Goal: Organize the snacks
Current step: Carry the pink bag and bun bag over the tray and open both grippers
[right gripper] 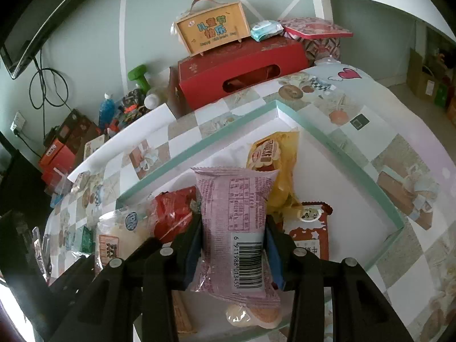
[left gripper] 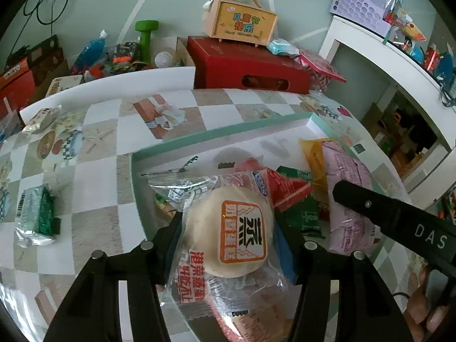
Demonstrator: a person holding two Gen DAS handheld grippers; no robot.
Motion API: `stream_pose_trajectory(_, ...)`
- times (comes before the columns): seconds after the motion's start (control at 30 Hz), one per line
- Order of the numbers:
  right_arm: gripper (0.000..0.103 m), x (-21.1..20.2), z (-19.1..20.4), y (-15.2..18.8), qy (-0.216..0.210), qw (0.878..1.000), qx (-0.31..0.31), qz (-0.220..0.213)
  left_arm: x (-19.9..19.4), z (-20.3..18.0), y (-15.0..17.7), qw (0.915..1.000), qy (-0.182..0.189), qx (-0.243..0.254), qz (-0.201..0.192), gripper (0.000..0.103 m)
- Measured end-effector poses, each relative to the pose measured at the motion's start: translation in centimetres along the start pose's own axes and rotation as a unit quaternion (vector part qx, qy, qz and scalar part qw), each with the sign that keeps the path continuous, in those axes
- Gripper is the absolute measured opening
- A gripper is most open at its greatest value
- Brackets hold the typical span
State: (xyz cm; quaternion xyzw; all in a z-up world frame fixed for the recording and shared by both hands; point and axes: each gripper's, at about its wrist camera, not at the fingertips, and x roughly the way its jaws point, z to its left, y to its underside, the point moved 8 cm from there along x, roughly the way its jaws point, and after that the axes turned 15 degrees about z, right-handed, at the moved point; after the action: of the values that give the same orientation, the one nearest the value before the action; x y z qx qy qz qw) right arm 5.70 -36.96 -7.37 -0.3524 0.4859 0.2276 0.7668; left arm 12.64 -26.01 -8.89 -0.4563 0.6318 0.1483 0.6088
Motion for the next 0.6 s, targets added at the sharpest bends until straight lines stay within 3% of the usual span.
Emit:
stream_pose_trajectory(0.37, 0.045, 0.1, 0.1, -0.1, 0.009, 1.000, -0.001, 0.001, -0.3, -0.5, -0.3, 1.0000, 0.009, 0.001, 0.003, 0.059)
stream_pose_trajectory(0.5, 0.045, -0.3, 0.1, -0.2, 0.010, 1.000, 0.000, -0.003, -1.4, -0.4, -0.5, 0.9999, 0.014, -0.002, -0.008, 0.071)
stream_pose_trajectory(0.6, 0.045, -0.7, 0.0, -0.3, 0.009, 1.000, 0.003, -0.009, -2.0, -0.3, -0.8, 0.9998, 0.011, -0.003, -0.014, 0.071)
